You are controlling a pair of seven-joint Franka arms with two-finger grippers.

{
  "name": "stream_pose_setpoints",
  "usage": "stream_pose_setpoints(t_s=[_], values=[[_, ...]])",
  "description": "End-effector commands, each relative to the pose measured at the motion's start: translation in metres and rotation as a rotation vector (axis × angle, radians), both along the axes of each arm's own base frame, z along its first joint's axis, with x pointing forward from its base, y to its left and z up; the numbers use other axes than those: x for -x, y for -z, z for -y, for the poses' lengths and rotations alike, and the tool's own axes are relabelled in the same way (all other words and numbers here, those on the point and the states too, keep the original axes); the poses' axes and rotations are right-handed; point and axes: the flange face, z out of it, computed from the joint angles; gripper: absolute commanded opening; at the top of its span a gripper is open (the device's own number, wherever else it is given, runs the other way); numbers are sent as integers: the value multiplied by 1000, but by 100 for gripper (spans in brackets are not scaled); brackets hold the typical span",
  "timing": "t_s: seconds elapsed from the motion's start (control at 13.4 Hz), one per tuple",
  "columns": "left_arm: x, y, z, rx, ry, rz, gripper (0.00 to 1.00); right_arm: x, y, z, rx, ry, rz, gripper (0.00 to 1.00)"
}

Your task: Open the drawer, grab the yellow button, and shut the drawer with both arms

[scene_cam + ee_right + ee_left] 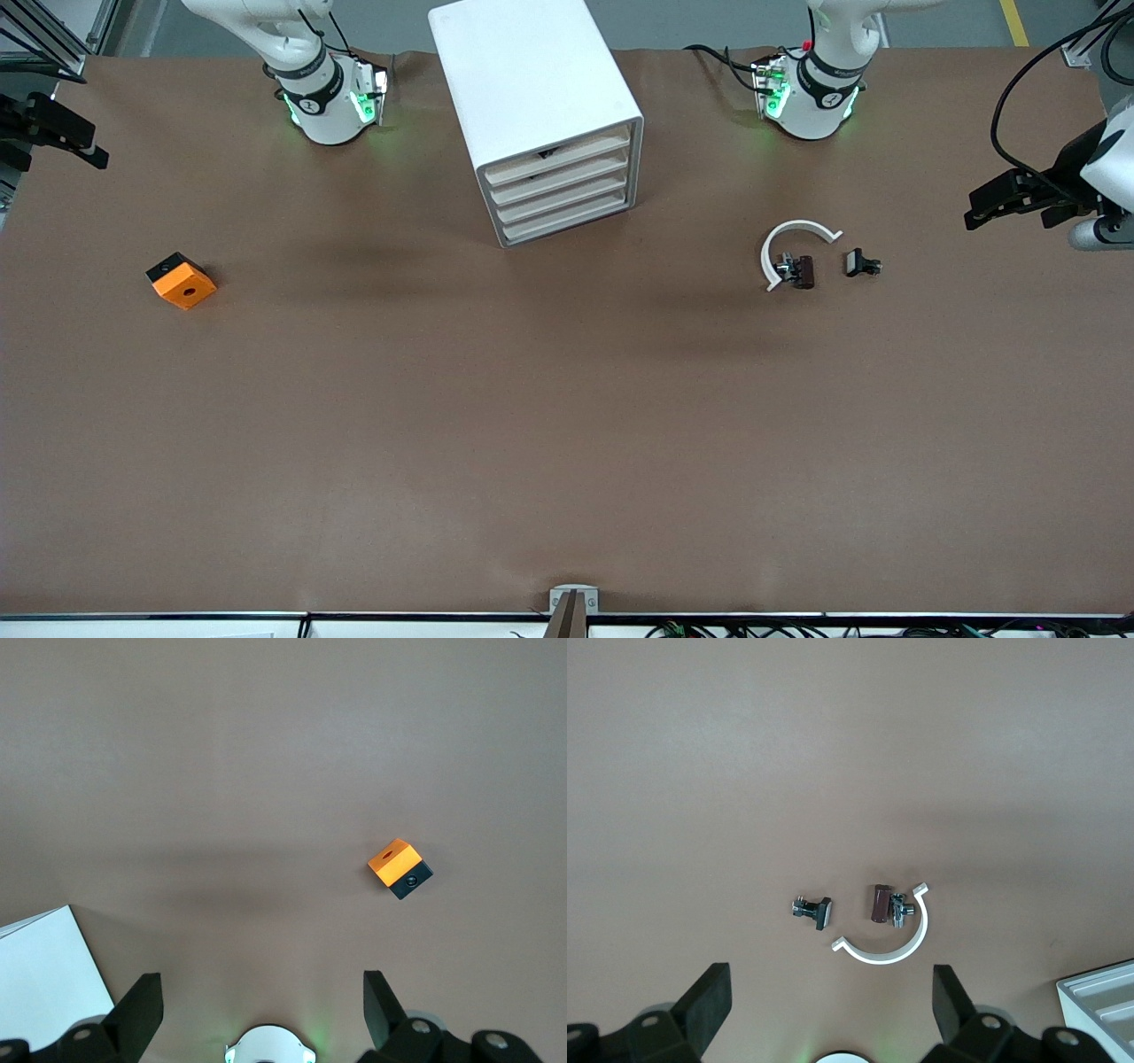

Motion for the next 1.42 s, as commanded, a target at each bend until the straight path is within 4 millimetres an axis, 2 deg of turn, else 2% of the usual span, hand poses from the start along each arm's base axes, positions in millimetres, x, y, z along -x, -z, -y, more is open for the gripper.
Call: stream_pose_setpoints(t_s=[0.0,0.45,0.52,0.82,0.97,1.12,1.27,1.35], values=[[1,-1,-3,-23,35,-16,100,0,-2,0,-15,-1,-2,100],[0,2,-6,-27,14,-25,100,0,-2,1,-13,-3,-2,100],[1,14,-5,-28,11,-57,100,0,-2,1,-13,-3,-2,100],[-15,60,3,-39,-67,-145,100,0,-2,1,-12,-2,-3,100],[-33,94,9,-31,-68,-173,100,0,-2,1,-12,-2,-3,100],[-52,136,38,-45,-89,-193,100,0,-2,1,-12,-1,-4,100],[-63,166,64,-66,-186,-197,100,0,-2,1,-12,-1,-4,100],[-66,182,85,-85,-226,-205,100,-1,-2,1,-12,1,-3,100]])
